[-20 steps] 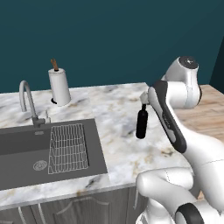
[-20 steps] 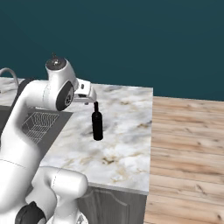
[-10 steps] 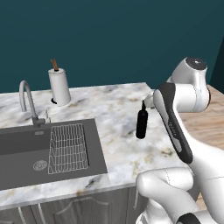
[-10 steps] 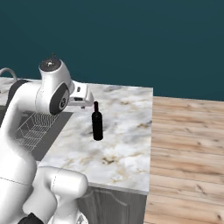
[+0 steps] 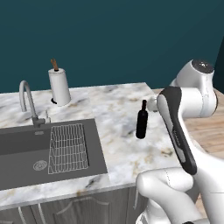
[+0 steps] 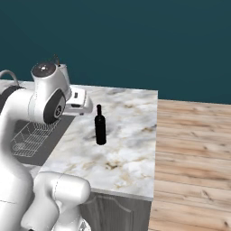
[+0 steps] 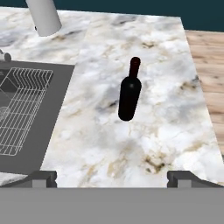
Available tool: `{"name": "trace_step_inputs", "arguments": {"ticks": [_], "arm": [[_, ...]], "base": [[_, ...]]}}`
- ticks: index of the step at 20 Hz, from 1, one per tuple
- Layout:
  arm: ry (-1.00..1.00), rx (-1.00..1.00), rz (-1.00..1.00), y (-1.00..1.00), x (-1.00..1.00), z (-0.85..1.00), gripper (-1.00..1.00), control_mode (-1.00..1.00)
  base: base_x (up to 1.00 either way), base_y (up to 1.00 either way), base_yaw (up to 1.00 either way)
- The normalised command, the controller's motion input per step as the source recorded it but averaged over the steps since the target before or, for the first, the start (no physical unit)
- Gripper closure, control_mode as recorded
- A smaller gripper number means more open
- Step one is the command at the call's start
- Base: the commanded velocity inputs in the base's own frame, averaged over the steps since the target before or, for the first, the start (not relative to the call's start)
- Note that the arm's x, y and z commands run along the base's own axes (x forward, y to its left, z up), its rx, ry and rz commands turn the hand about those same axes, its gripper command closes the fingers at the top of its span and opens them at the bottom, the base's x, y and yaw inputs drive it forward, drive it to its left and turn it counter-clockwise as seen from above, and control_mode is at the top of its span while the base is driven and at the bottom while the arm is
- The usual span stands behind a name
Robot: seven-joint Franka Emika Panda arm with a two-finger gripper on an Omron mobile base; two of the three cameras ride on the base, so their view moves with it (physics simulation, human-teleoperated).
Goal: Move the drinks to the dining counter.
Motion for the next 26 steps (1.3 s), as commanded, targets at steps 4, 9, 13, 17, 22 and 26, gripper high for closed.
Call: {"name": "trace_step_inputs", "arguments": {"ticks": [4, 9, 13, 17, 22, 26], "arm": [[0.0, 0.0, -0.04, 0.01, -0.24, 0.07, -1.0, -1.0], [0.0, 0.0, -0.05, 0.0, -0.24, 0.06, -1.0, -1.0], [0.0, 0.0, -0.04, 0.0, -0.22, 0.02, -1.0, -1.0], [0.0, 0.0, -0.02, 0.01, -0.2, 0.01, -1.0, -1.0], [-0.02, 0.0, -0.01, 0.05, -0.24, 0.0, -1.0, -1.0], [-0.04, 0.0, 0.0, 0.01, -0.22, 0.0, -1.0, -1.0]], "base": [[0.0, 0.0, 0.0], [0.0, 0.0, 0.0], [0.0, 0.0, 0.0], [0.0, 0.0, 0.0], [0.0, 0.0, 0.0], [0.0, 0.0, 0.0]]}}
